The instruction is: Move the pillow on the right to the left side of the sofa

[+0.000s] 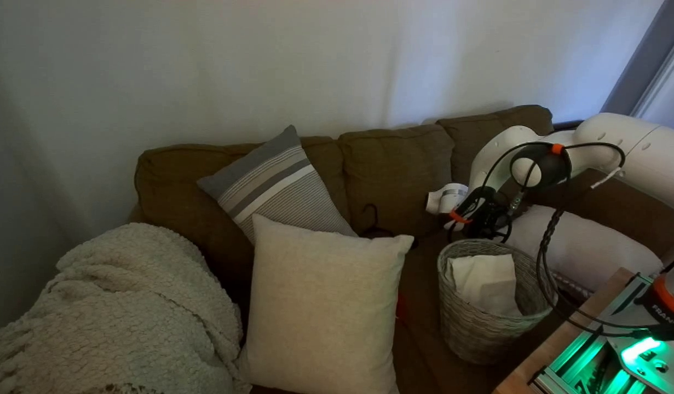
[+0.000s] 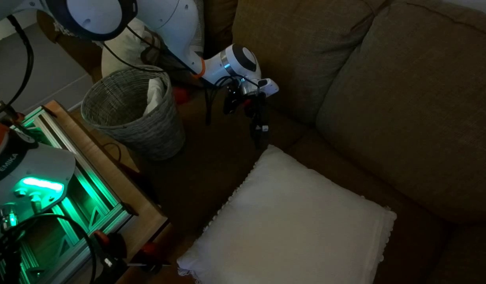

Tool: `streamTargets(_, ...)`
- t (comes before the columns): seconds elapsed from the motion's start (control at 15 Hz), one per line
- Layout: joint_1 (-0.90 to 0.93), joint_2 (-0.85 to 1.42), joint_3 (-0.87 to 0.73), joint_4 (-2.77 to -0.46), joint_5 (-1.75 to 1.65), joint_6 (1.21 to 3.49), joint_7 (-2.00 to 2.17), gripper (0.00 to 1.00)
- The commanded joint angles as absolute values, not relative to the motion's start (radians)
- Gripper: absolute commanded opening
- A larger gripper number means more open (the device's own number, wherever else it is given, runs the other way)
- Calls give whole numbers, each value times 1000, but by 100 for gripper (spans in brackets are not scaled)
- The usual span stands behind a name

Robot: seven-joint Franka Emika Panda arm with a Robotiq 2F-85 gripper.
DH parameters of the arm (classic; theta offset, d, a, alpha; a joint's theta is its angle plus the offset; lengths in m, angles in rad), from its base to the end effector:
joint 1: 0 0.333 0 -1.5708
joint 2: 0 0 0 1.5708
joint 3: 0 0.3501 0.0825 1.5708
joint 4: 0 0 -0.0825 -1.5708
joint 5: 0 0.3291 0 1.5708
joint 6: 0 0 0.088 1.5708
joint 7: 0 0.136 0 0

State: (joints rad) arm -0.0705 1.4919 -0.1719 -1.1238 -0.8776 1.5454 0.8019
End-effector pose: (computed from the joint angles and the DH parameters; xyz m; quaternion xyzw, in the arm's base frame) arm 0.5419 -0.2218 -0.0574 0.7440 -0.1684 -0.2936 0.5761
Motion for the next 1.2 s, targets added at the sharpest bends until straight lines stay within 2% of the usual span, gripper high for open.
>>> streamTargets(0.0,-53,1492,-195,-1127,-854,1556,795,100)
streamTargets(0.4,-65,1492,-182,-1117,-826,1552,798,100)
streamTargets(0.67,-90,1489,-121,-1147,-684,1664,767,100)
streamTargets(0.93,-91,1491,-151,-1192,-546,1832,798,100)
streamTargets(1.07,-85,1492,-198,-1222,-523,1922,807,100)
streamTargets(1.13,-138,1493,-150,-1213,-590,1929,816,100)
